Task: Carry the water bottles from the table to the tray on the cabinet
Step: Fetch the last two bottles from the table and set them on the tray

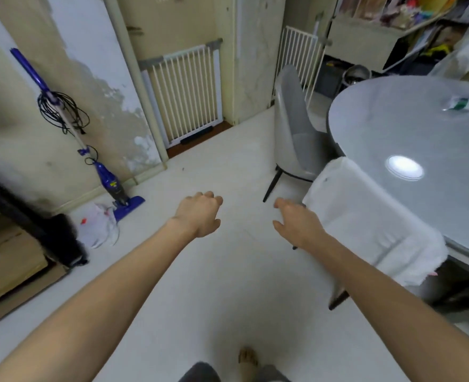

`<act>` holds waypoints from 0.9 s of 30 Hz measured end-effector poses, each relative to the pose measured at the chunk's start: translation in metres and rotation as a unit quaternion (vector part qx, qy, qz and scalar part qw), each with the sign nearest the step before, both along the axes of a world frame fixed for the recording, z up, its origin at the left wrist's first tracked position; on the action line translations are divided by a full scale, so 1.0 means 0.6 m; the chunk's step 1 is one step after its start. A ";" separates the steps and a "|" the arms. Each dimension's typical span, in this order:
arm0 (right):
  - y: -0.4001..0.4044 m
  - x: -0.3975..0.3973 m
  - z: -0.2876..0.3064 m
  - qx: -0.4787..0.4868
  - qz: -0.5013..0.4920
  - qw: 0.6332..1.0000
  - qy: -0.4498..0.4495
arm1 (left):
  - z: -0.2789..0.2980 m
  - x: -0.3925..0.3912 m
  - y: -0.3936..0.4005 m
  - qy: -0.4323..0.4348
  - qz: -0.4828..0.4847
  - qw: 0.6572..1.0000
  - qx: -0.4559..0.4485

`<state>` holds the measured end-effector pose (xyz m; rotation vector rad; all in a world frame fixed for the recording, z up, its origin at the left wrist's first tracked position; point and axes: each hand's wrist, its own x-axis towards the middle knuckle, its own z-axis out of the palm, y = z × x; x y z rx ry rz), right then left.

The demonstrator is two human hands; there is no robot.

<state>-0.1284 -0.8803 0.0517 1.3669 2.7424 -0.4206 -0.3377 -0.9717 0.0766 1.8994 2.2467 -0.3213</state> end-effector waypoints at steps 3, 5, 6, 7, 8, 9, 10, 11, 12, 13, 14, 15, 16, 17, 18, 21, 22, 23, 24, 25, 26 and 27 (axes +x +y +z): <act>0.123 -0.099 -0.008 -0.014 0.033 0.999 -0.009 | -0.005 -0.100 0.096 -0.009 0.035 0.999 -0.015; 0.205 -0.163 -0.021 -0.020 0.054 0.998 -0.029 | -0.020 -0.167 0.162 -0.004 0.055 0.998 -0.023; 0.246 -0.195 -0.026 -0.021 0.060 0.997 -0.036 | -0.028 -0.199 0.197 -0.002 0.063 0.998 -0.027; 0.288 -0.228 -0.032 -0.022 0.064 0.997 -0.040 | -0.036 -0.231 0.234 -0.002 0.070 0.997 -0.029; 0.332 -0.262 -0.038 -0.021 0.067 0.997 -0.041 | -0.044 -0.264 0.273 -0.002 0.072 0.997 -0.031; 0.375 -0.294 -0.045 -0.020 0.067 0.997 -0.037 | -0.051 -0.297 0.313 -0.003 0.073 0.997 -0.032; 0.418 -0.326 -0.050 -0.023 0.064 0.997 -0.033 | -0.055 -0.329 0.356 -0.004 0.072 0.997 -0.032; 0.460 -0.357 -0.052 -0.029 0.058 0.997 -0.030 | -0.055 -0.361 0.400 -0.005 0.070 0.997 -0.033; 0.501 -0.386 -0.053 -0.037 0.050 0.998 -0.027 | -0.053 -0.393 0.447 -0.005 0.064 0.997 -0.036; 0.544 -0.412 -0.054 -0.042 0.042 0.998 -0.024 | -0.049 -0.422 0.494 -0.002 0.056 0.998 -0.037; 0.588 -0.436 -0.053 -0.044 0.037 0.998 -0.021 | -0.043 -0.451 0.545 0.001 0.047 0.998 -0.037; 0.634 -0.459 -0.052 -0.043 0.030 0.998 -0.017 | -0.036 -0.477 0.596 0.005 0.039 0.999 -0.036; 0.678 -0.479 -0.048 -0.040 0.019 0.999 -0.012 | -0.029 -0.501 0.647 0.008 0.031 0.999 -0.034; 0.721 -0.496 -0.042 -0.037 0.007 0.999 -0.009 | -0.023 -0.522 0.698 0.008 0.022 0.999 -0.032; 0.763 -0.511 -0.037 -0.036 -0.004 0.999 -0.008 | -0.020 -0.540 0.747 0.005 0.013 0.999 -0.035; 0.886 -0.552 -0.033 -0.040 -0.033 0.999 -0.006 | -0.027 -0.584 0.899 0.001 -0.025 0.999 -0.045; 0.932 -0.568 -0.033 -0.038 -0.040 0.998 -0.005 | -0.032 -0.597 0.953 0.003 -0.038 0.998 -0.048; 0.979 -0.584 -0.035 -0.035 -0.047 0.998 -0.006 | -0.036 -0.610 1.008 0.005 -0.050 0.998 -0.049; 1.026 -0.599 -0.039 -0.031 -0.050 0.998 -0.009 | -0.040 -0.623 1.061 0.006 -0.061 0.997 -0.048; 1.074 -0.615 -0.046 -0.028 -0.051 0.998 -0.013 | -0.046 -0.635 1.112 0.005 -0.070 0.997 -0.045; 1.123 -0.630 -0.055 -0.025 -0.049 0.998 -0.017 | -0.053 -0.649 1.162 0.005 -0.075 0.996 -0.039; 1.172 -0.646 -0.062 -0.024 -0.049 0.998 -0.020 | -0.058 -0.663 1.211 0.004 -0.076 0.996 -0.034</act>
